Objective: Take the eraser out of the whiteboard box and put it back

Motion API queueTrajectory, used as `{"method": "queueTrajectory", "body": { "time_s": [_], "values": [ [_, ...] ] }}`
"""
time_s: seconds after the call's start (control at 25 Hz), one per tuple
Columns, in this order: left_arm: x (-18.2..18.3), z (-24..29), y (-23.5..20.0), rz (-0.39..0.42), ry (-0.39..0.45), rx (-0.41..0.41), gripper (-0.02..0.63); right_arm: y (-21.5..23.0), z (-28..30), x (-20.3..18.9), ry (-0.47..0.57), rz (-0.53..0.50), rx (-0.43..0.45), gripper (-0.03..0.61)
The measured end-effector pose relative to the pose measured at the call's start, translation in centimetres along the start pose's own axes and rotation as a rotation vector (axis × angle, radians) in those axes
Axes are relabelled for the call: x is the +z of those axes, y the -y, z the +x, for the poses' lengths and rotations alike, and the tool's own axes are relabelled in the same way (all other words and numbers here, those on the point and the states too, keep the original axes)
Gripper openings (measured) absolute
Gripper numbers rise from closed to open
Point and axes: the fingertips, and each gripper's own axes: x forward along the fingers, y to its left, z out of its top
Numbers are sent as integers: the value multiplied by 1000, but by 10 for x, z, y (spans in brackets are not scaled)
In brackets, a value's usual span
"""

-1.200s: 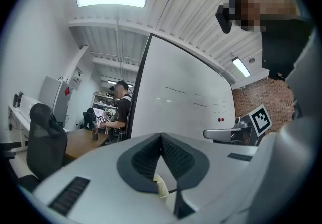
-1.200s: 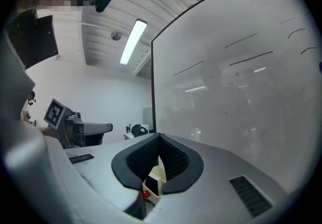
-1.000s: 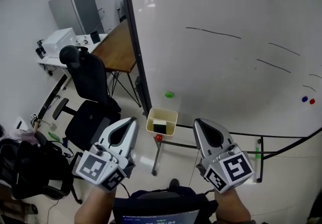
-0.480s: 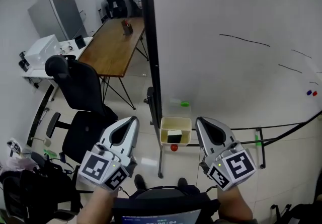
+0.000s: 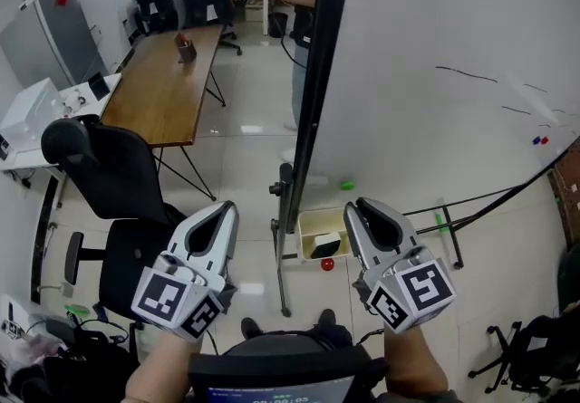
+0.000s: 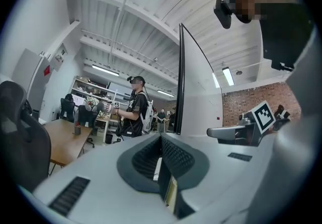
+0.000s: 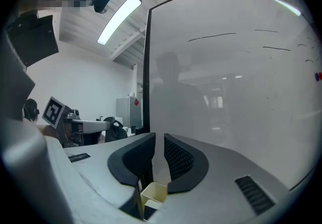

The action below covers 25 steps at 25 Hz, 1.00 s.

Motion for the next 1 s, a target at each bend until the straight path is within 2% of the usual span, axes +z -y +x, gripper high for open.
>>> {"method": "queueTrajectory", "body": {
  "time_s": [0.12,0.24,0.36,0.44,0.52,0.64,1.0],
  "values": [
    [-2,4,-4,-4,-2,-13,15,-3,2,-10,-24,2,-26,115],
    [-12,8,-4,-19,-14,-9,15,-6,5,-34,-85,12,-35,198],
    [-28,13,-2,-37,-44,-4,15,-4,7,-63,-148,14,-52,202],
    [-40,15,-2,-51,-61,10,17,-1,8,-83,-187,25,-64,250],
    [-53,18,-2,-59,-79,25,27,2,9,-103,-223,31,-74,252],
    [-76,22,-2,-67,-115,40,40,4,9,-131,-271,50,-81,314],
    [-147,24,-3,-102,-196,96,40,4,8,-180,-321,88,-100,314]
  ]
}}
